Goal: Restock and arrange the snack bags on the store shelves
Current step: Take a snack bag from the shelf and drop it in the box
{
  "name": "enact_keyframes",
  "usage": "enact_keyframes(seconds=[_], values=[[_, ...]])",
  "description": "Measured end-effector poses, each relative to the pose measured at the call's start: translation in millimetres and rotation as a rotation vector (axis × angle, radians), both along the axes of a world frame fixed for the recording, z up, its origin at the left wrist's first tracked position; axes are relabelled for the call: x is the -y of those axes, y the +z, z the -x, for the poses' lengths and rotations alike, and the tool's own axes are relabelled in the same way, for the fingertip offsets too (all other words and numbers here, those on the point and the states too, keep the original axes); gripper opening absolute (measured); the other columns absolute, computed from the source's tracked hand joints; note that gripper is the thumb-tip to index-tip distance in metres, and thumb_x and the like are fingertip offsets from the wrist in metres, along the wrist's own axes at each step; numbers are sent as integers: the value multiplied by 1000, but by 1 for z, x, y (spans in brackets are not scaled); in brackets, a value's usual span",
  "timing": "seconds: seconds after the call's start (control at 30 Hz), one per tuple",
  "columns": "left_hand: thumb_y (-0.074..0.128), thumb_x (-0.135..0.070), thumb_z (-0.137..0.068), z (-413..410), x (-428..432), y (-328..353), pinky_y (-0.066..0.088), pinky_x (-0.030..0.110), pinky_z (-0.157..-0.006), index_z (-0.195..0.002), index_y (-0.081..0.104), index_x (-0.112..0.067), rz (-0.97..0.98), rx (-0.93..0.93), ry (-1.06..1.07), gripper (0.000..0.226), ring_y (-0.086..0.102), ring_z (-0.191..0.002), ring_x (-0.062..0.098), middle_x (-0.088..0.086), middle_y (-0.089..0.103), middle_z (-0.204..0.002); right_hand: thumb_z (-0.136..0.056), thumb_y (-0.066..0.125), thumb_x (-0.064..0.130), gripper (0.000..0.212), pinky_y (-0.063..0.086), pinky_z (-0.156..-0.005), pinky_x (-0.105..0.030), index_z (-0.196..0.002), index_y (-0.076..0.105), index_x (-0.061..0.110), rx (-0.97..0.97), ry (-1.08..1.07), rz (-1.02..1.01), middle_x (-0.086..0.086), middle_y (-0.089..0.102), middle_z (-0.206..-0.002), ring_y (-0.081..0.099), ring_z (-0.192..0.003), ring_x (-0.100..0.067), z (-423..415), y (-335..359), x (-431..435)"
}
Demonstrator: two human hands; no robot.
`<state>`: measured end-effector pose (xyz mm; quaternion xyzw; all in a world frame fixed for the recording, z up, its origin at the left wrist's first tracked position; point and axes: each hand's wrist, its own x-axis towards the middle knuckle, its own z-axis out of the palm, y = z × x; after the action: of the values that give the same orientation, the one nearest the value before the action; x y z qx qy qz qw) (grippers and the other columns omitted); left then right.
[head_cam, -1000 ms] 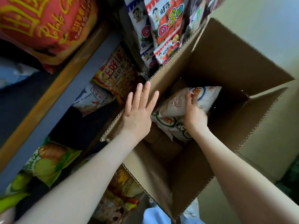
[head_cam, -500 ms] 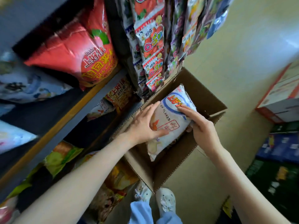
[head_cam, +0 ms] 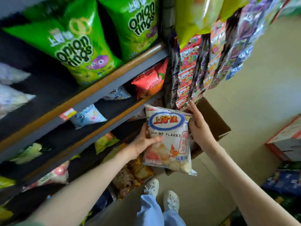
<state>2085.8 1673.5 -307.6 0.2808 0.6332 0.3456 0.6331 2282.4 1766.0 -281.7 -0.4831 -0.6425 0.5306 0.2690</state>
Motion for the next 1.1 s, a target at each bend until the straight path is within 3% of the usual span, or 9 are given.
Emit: enact_keyframes(seconds=[0.2, 0.33, 0.43, 0.53, 0.67, 0.87, 0.93, 1.03, 1.1], values=[[80, -45, -63, 38, 43, 72, 55, 21, -80, -133, 40, -29, -180, -82, 263, 83, 63, -100, 6, -6, 61, -122, -89, 64, 19, 93, 44, -102, -52, -147, -6, 40, -375, -43, 364, 0, 12, -156, 44, -129, -18, 54, 71, 30], [65, -11, -86, 65, 85, 112, 53, 14, -66, -119, 37, -27, -256, -102, 389, 46, 64, -86, 0, 0, 59, -117, -74, 72, 37, 93, 55, -78, -38, -147, 16, 24, -234, 357, 496, -10, 58, -130, 63, -109, -25, 96, 105, 61], [74, -22, -82, 99, 128, 133, 53, 17, -72, -117, 38, -35, -328, -174, 418, 52, 65, -91, -4, -11, 57, -115, -83, 70, 3, 67, 55, -69, -25, -133, 29, 20, -220, 581, 389, -10, 62, -117, 69, -93, -14, 137, 126, 90], [78, -28, -74, 138, 178, 157, 53, 23, -87, -121, 34, -41, -367, -367, 415, 66, 58, -105, -8, -17, 56, -121, -72, 78, 2, 90, 56, -80, -27, -138, 21, 24, -118, 706, 206, 0, 60, -123, 65, -105, -9, 181, 143, 118], [80, -36, -74, 187, 244, 174, 46, 25, -96, -119, 36, -47, -383, -786, 399, 64, 55, -116, 9, -4, 57, -126, -73, 79, 4, 55, 39, -89, -4, -120, 54, 19, 34, 791, -187, 26, 59, -115, 52, -109, 15, 245, 162, 164], [70, -27, -86, 252, 297, 167, 45, 22, -85, -124, 61, -3, -356, -1190, 225, 46, 60, -109, 20, 10, 65, -117, -94, 55, 6, 46, 21, -95, 2, -138, 41, 3, 192, 762, -322, -2, 45, -136, 38, -134, -25, 319, 150, 194], [67, -34, -87, 276, 293, 154, 42, 27, -100, -133, 53, -9, -346, -1206, 227, 54, 51, -123, 23, 7, 57, -132, -94, 55, 8, 32, 37, -88, -17, -125, 53, 2, 276, 736, -290, -8, 55, -126, 48, -122, -29, 338, 140, 188], [70, -34, -85, 308, 276, 142, 26, 1, -97, -135, 49, -10, -403, -1190, 281, 60, 47, -124, 14, 5, 54, -134, -93, 55, 5, 27, 34, -52, -9, -76, 46, 24, 238, 624, -276, 6, 47, -77, 47, -73, -13, 368, 130, 185], [72, -35, -82, 323, 263, 137, 28, 2, -101, -137, 46, -12, -450, -1147, 342, 66, 43, -120, 3, 3, 50, -135, -94, 53, 7, 14, 34, -58, -8, -95, 54, 21, 183, 597, -323, 9, 51, -88, 47, -80, -8, 384, 127, 183]])
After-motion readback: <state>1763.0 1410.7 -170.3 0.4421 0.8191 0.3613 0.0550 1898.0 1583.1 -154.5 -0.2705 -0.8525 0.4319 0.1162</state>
